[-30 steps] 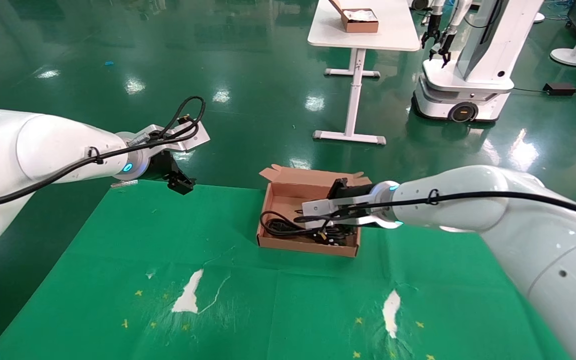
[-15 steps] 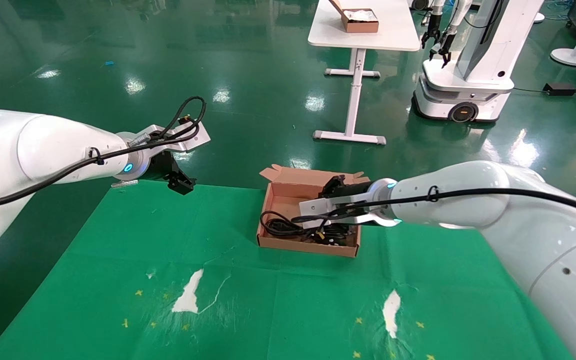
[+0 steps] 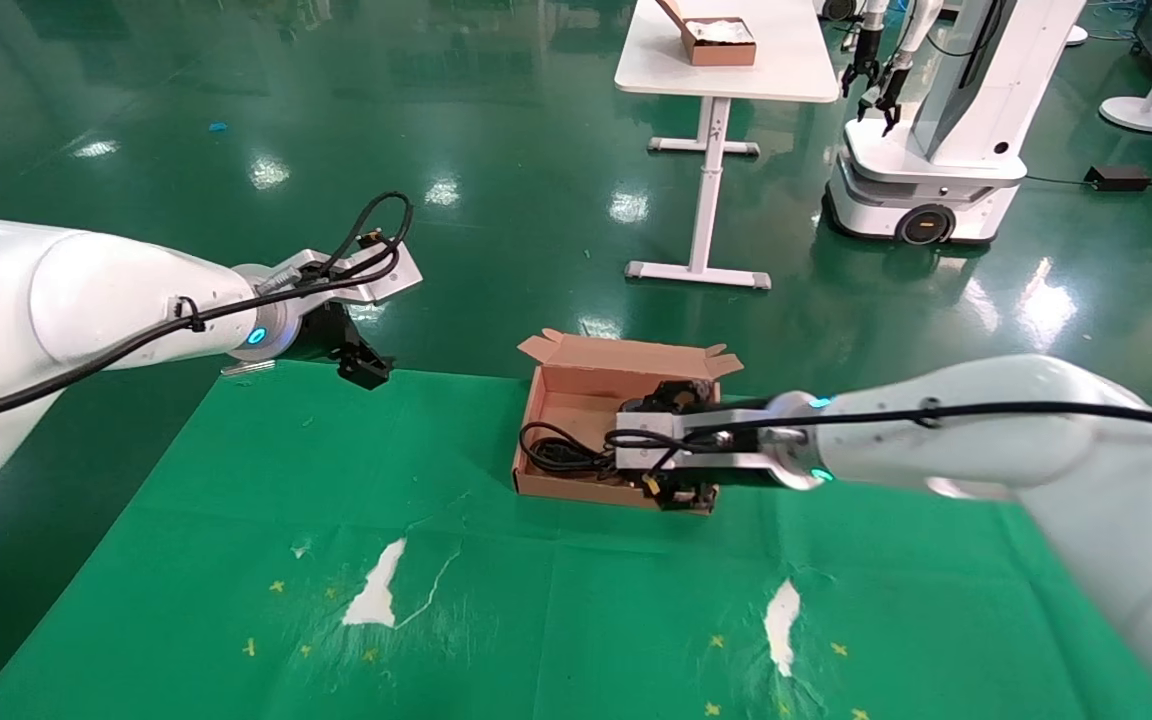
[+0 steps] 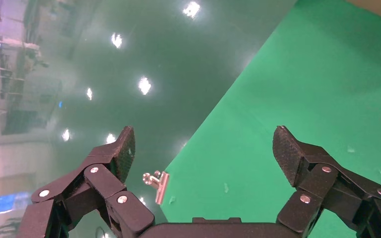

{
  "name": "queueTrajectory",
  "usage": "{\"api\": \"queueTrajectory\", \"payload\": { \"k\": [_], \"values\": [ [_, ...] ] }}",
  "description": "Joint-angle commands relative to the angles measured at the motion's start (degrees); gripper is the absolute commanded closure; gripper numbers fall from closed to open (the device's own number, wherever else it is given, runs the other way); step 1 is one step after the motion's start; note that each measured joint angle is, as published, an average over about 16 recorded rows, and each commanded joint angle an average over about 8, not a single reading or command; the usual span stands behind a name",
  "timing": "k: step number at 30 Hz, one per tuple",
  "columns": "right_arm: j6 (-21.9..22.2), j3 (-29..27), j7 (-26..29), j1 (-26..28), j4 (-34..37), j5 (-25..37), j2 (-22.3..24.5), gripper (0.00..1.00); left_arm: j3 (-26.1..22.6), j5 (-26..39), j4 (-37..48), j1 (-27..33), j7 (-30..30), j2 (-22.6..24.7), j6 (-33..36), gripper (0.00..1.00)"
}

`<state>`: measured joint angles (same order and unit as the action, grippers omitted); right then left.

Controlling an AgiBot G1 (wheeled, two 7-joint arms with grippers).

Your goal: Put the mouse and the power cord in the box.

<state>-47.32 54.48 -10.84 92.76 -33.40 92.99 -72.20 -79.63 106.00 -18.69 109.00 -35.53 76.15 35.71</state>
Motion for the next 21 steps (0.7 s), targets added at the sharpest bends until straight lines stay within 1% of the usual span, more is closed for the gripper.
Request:
{"api": "queueTrajectory", "payload": {
  "k": [1,17,21],
  "values": [
    [-1.5,-1.5,0.8,-1.2,-1.6,-2.0,1.5,0.0,-0.1,0.1,-0.2,0.0,-0.2,-0.1,0.0,0.0],
    [-13.5,-13.5,7.6,-11.0,-14.1,-18.0,13.1,0.0,-0.6,0.6,-1.1,0.0,-1.4,-0.3,0.0,0.0],
    [-16.4,-16.4,9.2,-13.3,-17.2,-21.9,15.9,0.0,0.8,-0.7,-2.3,-1.0,-1.0,-1.2,1.1,0.0]
  ]
}}
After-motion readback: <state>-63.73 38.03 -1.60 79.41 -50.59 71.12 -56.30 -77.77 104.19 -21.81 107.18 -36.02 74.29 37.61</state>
